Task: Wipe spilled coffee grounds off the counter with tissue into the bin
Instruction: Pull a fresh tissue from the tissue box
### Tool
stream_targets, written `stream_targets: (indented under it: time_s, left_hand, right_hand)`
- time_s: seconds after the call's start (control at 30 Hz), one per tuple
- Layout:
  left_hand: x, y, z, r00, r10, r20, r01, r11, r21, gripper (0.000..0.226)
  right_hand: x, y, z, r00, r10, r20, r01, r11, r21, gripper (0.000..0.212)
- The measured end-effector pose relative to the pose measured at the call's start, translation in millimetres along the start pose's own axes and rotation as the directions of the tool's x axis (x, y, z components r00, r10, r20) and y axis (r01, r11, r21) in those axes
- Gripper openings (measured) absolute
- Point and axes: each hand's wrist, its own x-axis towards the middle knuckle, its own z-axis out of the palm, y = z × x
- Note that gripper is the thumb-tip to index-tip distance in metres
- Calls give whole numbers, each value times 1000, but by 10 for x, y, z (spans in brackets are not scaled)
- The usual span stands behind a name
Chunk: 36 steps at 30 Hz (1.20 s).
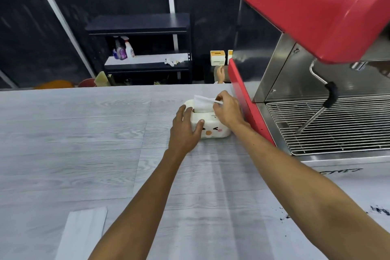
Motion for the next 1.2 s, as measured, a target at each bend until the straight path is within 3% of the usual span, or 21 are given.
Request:
stream_targets:
  time_s: [0.2, 0.43, 0.6, 0.77, 0.93, 1.2]
  left_hand:
    - [-120, -4, -124, 999, -27, -38, 24, 997, -75, 64]
    - [-543, 45, -393, 994, -46, -104, 30, 988, -152, 61]
    - [-1004, -23, -428, 985, -150, -86, 125, 961, -248, 61]
    - [-1486, 5, -273, 987, -159, -6, 152, 956, -251, 57]
    - [-1863, 179, -45, 993, -95, 72, 109, 968, -225, 53]
    - [-2281, 567, 401, 988, 2, 151, 23, 987, -159, 51]
  right_hand:
    - [-124, -145, -207, 997, -77, -24, 80, 985, 156, 7]
    - [-707, -328, -575, 993, -111, -45, 120, 920, 374, 22]
    - [-1425, -131, -708, 999, -40, 32, 19, 870, 493, 27]
    - [-2148, 131, -829, 981, 95, 168, -178, 784, 595, 24]
    - [-2662, 447, -972, 955, 198, 222, -294, 746, 598, 20]
    - [-3056, 910, -1133, 908, 411, 86, -405, 801, 440, 8]
